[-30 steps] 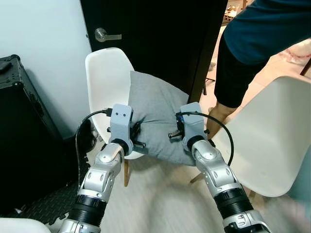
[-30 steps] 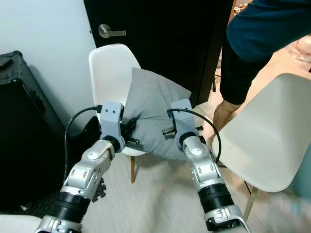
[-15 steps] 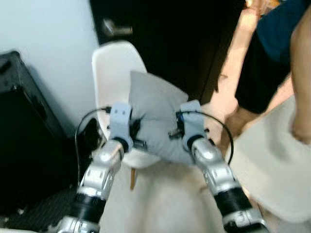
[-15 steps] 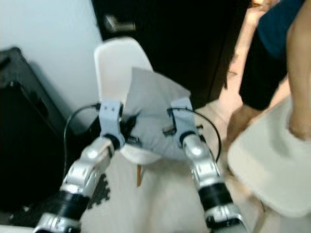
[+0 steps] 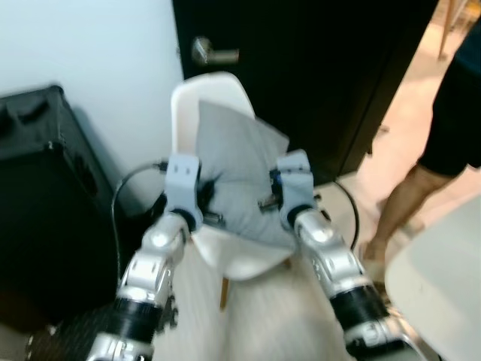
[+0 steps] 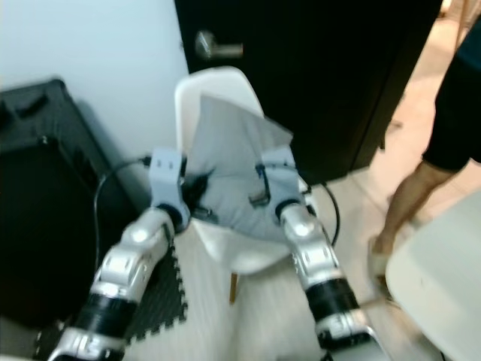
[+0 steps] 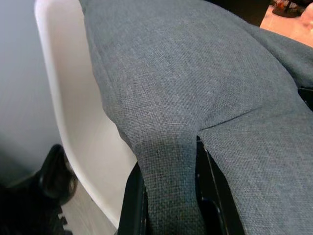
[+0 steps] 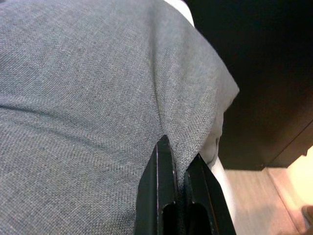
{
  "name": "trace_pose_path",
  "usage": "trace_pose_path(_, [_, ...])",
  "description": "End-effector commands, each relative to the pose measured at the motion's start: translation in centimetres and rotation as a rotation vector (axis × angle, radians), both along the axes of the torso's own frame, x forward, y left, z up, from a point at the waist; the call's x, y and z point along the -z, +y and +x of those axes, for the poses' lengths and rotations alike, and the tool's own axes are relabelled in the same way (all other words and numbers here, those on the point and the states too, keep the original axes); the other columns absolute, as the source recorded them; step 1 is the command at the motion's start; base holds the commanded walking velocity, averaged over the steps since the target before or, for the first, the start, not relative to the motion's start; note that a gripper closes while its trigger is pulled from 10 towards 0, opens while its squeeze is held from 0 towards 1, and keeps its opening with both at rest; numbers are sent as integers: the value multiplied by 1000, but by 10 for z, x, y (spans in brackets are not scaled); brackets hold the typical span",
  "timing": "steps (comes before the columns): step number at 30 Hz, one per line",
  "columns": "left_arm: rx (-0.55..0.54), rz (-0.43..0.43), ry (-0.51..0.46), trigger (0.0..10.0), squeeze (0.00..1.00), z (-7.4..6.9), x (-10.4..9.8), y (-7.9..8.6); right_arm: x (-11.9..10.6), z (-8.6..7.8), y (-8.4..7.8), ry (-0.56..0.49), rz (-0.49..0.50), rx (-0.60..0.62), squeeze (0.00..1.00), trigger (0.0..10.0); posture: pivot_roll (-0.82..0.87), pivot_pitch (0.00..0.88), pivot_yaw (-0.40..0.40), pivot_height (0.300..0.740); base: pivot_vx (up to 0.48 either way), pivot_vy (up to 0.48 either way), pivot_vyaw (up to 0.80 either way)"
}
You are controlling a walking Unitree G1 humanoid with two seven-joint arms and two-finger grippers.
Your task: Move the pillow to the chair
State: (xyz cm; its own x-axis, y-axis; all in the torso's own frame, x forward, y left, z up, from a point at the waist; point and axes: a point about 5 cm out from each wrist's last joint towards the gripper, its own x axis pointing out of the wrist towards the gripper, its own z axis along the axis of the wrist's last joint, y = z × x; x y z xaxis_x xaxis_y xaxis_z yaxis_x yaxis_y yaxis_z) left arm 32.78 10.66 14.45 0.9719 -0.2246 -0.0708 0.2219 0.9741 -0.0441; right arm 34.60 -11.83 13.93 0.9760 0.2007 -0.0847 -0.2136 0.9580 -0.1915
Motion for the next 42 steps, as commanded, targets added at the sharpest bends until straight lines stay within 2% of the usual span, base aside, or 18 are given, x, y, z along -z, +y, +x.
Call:
trace_pose_path(1, [-153,24,-30,10000,0,2,-4,35,2,1,-27,-2,-6,132,0,10000,28,45,12,740,326,0,0])
trace_pose_path(31, [-146,27,-30,10000,0,3,-5,33,3,1,-26,-3,-4,123,0,10000,26,40,12,740,314,0,0])
trace_pose_path(34, [-156,24,-31,10000,0,3,-4,34,3,1,-26,-2,-5,124,0,10000,25,40,12,740,0,0,0])
trace_pose_path(37, [-163,66,-31,10000,0,3,-3,34,3,1,-26,-2,-7,124,0,10000,24,47,9,740,0,0,0])
trace_pose_path(42, [-164,81,-36,10000,0,3,-3,34,3,1,-26,-3,-7,124,0,10000,23,49,9,740,0,0,0])
